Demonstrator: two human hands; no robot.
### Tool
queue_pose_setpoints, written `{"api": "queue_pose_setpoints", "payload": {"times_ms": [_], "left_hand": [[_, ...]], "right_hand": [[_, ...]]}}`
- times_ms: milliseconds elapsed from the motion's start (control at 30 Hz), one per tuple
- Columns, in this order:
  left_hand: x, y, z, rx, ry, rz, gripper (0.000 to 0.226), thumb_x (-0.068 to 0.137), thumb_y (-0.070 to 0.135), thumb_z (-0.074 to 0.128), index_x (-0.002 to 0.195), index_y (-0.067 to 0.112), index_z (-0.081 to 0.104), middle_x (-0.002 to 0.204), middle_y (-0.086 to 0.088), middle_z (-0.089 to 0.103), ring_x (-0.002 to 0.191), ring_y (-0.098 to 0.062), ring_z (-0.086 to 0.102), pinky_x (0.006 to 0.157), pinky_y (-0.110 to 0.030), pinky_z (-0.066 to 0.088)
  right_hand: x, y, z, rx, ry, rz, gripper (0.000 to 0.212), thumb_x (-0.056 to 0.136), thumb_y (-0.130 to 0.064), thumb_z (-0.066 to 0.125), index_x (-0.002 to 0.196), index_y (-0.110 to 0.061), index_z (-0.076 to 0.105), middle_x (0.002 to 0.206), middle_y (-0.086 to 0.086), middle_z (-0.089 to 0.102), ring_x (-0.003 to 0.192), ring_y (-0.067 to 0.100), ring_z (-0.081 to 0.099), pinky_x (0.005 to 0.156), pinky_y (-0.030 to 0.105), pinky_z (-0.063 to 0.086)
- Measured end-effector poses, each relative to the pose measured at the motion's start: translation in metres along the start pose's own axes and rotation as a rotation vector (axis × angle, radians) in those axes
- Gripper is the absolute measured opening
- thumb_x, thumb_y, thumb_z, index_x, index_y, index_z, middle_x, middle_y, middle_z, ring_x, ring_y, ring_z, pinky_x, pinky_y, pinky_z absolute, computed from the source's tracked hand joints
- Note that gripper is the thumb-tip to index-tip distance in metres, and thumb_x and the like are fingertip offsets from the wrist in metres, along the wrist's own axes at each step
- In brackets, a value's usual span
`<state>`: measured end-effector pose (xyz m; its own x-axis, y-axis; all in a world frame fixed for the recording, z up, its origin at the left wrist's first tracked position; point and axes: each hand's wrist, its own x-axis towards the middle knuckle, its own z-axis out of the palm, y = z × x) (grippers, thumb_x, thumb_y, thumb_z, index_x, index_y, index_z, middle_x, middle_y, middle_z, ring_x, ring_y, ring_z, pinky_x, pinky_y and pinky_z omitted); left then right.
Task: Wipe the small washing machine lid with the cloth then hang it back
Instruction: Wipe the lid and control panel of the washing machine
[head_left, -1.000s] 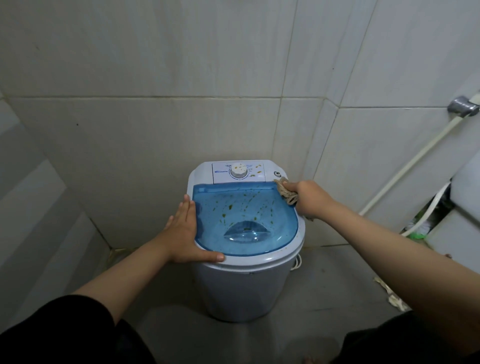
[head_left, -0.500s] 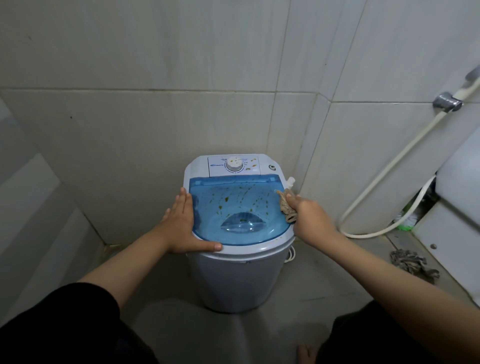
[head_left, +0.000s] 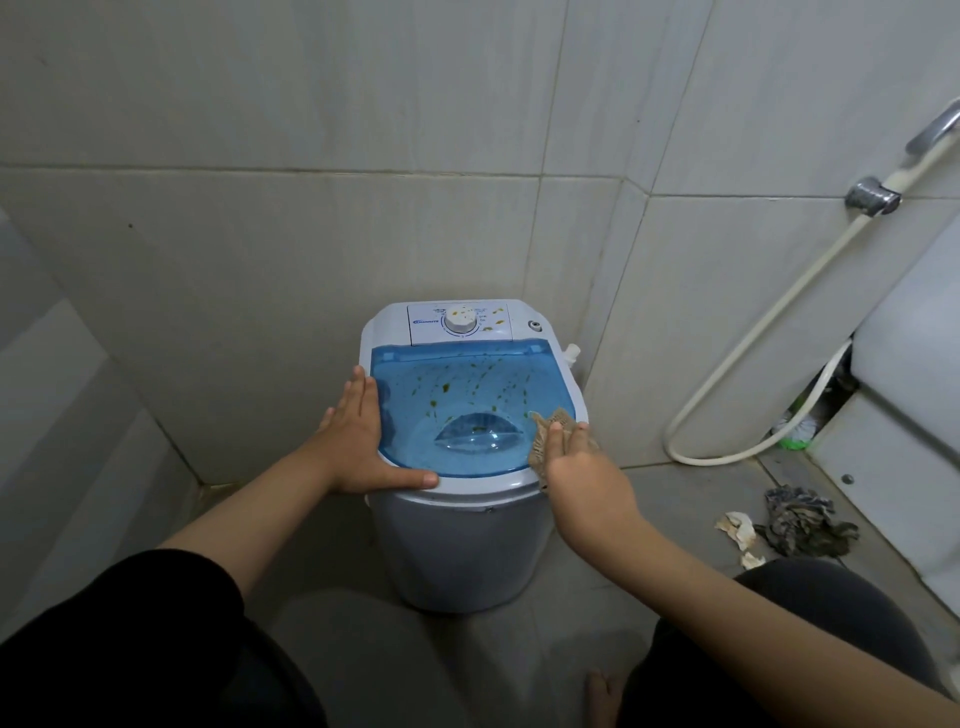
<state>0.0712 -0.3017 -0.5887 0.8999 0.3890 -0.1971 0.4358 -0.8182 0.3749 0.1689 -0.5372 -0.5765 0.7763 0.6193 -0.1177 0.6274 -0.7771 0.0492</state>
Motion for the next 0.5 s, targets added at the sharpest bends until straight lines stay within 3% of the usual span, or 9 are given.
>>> {"api": "queue_pose_setpoints", "payload": {"times_ms": [167, 233, 300, 367, 400, 433, 500], "left_hand": [[-0.001, 0.000, -0.001, -0.001, 0.006, 0.007, 0.164, 0.026, 0.099, 0.044, 0.145, 0.008, -0.024, 0.154, -0.009, -0.030, 0.144, -0.022, -0.020, 0.116, -0.049, 0.001], [-0.001, 0.000, 0.000, -0.001, 0.007, 0.009, 0.164, 0.025, 0.099, 0.043, 0.145, 0.008, -0.023, 0.154, -0.010, -0.030, 0.145, -0.023, -0.019, 0.116, -0.050, 0.001], [-0.001, 0.001, 0.000, -0.003, 0.009, 0.009, 0.164, 0.025, 0.098, 0.044, 0.145, 0.008, -0.023, 0.154, -0.010, -0.030, 0.145, -0.023, -0.019, 0.116, -0.050, 0.001], [-0.001, 0.001, 0.000, -0.003, 0.013, 0.007, 0.165, 0.025, 0.099, 0.044, 0.145, 0.008, -0.023, 0.154, -0.010, -0.029, 0.145, -0.023, -0.019, 0.116, -0.050, 0.001], [-0.001, 0.002, 0.000, -0.002, 0.014, 0.005, 0.165, 0.024, 0.099, 0.043, 0.145, 0.008, -0.023, 0.154, -0.010, -0.029, 0.145, -0.023, -0.019, 0.116, -0.050, 0.001], [-0.001, 0.002, 0.000, -0.003, 0.014, 0.003, 0.166, 0.023, 0.099, 0.042, 0.145, 0.008, -0.023, 0.155, -0.010, -0.029, 0.145, -0.023, -0.019, 0.116, -0.049, 0.001], [0.000, 0.002, 0.000, -0.003, 0.017, -0.002, 0.167, 0.022, 0.099, 0.042, 0.145, 0.008, -0.023, 0.155, -0.010, -0.029, 0.145, -0.023, -0.018, 0.116, -0.050, 0.001]], "right_hand": [[-0.007, -0.016, 0.001, -0.112, -0.026, -0.042, 0.064, 0.092, 0.007, 0.037, 0.147, 0.010, 0.006, 0.146, 0.046, 0.018, 0.128, 0.053, 0.041, 0.105, 0.055, 0.041], [-0.010, -0.027, 0.004, -0.110, 0.016, -0.053, 0.061, 0.091, 0.008, 0.040, 0.145, 0.014, 0.013, 0.139, 0.051, 0.024, 0.118, 0.058, 0.047, 0.096, 0.059, 0.047], [-0.013, -0.041, 0.005, -0.167, 0.019, -0.072, 0.064, 0.073, 0.001, 0.067, 0.130, 0.018, 0.045, 0.116, 0.054, 0.048, 0.086, 0.061, 0.062, 0.066, 0.059, 0.057], [-0.019, -0.050, 0.004, -0.211, 0.006, -0.093, 0.066, 0.041, -0.002, 0.086, 0.102, 0.014, 0.069, 0.087, 0.048, 0.063, 0.052, 0.056, 0.062, 0.037, 0.050, 0.052], [-0.021, -0.052, 0.002, -0.231, -0.038, -0.116, 0.067, 0.042, -0.005, 0.086, 0.104, 0.014, 0.068, 0.088, 0.049, 0.062, 0.054, 0.056, 0.062, 0.039, 0.050, 0.053], [-0.024, -0.056, -0.005, -0.235, -0.112, -0.107, 0.068, 0.058, -0.006, 0.081, 0.118, 0.017, 0.058, 0.101, 0.053, 0.056, 0.068, 0.061, 0.063, 0.051, 0.054, 0.056], [-0.024, -0.058, -0.004, -0.187, 0.016, -0.199, 0.063, 0.087, 0.004, 0.050, 0.141, 0.019, 0.022, 0.129, 0.058, 0.030, 0.106, 0.064, 0.053, 0.084, 0.060, 0.052]]}}
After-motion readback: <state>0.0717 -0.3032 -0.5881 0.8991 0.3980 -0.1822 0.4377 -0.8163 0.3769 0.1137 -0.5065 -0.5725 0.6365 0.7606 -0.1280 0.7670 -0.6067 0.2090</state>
